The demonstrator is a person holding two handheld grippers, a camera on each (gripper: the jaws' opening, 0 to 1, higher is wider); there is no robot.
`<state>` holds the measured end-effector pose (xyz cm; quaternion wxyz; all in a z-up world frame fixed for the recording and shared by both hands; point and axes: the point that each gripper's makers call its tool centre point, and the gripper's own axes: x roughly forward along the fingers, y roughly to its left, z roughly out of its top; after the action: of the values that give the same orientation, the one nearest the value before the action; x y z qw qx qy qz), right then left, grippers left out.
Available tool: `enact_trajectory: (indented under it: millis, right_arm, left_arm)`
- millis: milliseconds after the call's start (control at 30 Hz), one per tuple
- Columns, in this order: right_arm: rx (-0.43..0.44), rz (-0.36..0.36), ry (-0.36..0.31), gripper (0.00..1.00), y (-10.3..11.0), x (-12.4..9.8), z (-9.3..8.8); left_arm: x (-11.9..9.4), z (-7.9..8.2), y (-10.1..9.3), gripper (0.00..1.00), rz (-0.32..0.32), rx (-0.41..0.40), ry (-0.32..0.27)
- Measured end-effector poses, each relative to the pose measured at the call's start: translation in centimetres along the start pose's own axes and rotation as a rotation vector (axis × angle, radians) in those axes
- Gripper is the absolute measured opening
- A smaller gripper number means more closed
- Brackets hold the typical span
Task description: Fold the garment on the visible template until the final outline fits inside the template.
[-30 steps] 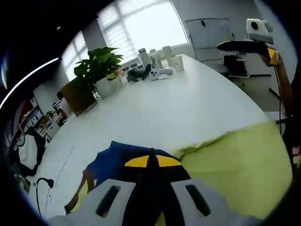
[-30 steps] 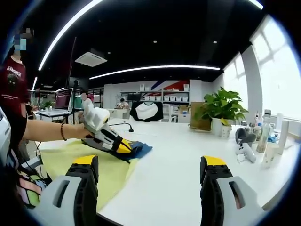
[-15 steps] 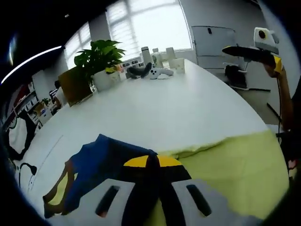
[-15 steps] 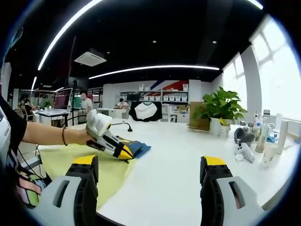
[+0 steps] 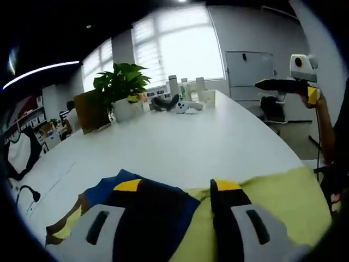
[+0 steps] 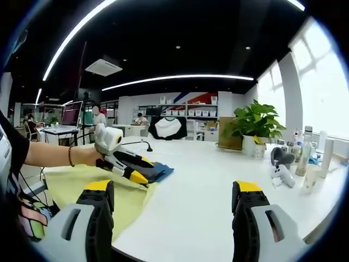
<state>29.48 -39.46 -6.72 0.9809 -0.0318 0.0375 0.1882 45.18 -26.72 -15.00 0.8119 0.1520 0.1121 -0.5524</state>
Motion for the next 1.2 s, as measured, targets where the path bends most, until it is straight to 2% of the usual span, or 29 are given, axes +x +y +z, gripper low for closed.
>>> enact_trajectory:
  millis: [33,200,400,533,767,800,867,967,1067,1200]
  right_arm:
    - [0.000,0.001,0.000,0.92,0.1,0.0,0.0]
    - [-0.004,-0.002,-0.010,0.92,0.1,-0.2,0.4]
    - [0.002,-0.005,-0.008,0.92,-0.3,-0.2,0.2]
    - [0.005,-0.005,-0.006,0.92,-0.5,-0.2,0.1]
    - [0.023,-0.016,-0.024,0.91,-0.8,-0.1,0.3]
    - [0.019,-0.017,-0.017,0.91,-0.8,-0.1,0.2]
    - [0.013,-0.020,-0.016,0.91,-0.9,-0.1,0.1]
    - [0.022,-0.037,-0.027,0.93,-1.2,0.0,0.3]
    - [0.012,-0.038,-0.017,0.95,-1.1,0.1,0.0]
    - [0.011,-0.034,-0.014,0.95,-0.9,0.1,-0.1]
  left_arm:
    - [0.2,-0.3,-0.4,0.53,-0.015,-0.040,0.004]
    - [0.9,-0.8,-1.4,0.54,-0.039,-0.085,0.011]
    - [1.7,-1.7,-2.1,0.59,-0.058,-0.153,0.054]
    - [2.3,-2.2,-2.6,0.62,-0.067,-0.142,0.073]
    - [2.2,-1.7,-2.6,0.67,-0.051,-0.196,0.038]
    - [2.1,-1.4,-2.4,0.67,-0.040,-0.206,0.019]
    - [1.3,0.1,-1.8,0.70,-0.005,-0.196,-0.062]
    - [-1.0,2.4,-1.8,0.72,0.010,-0.194,-0.169]
    - [-3.6,4.4,-1.8,0.79,0.048,-0.194,-0.266]
    - [-7.0,5.7,-1.5,0.92,0.093,-0.202,-0.323]
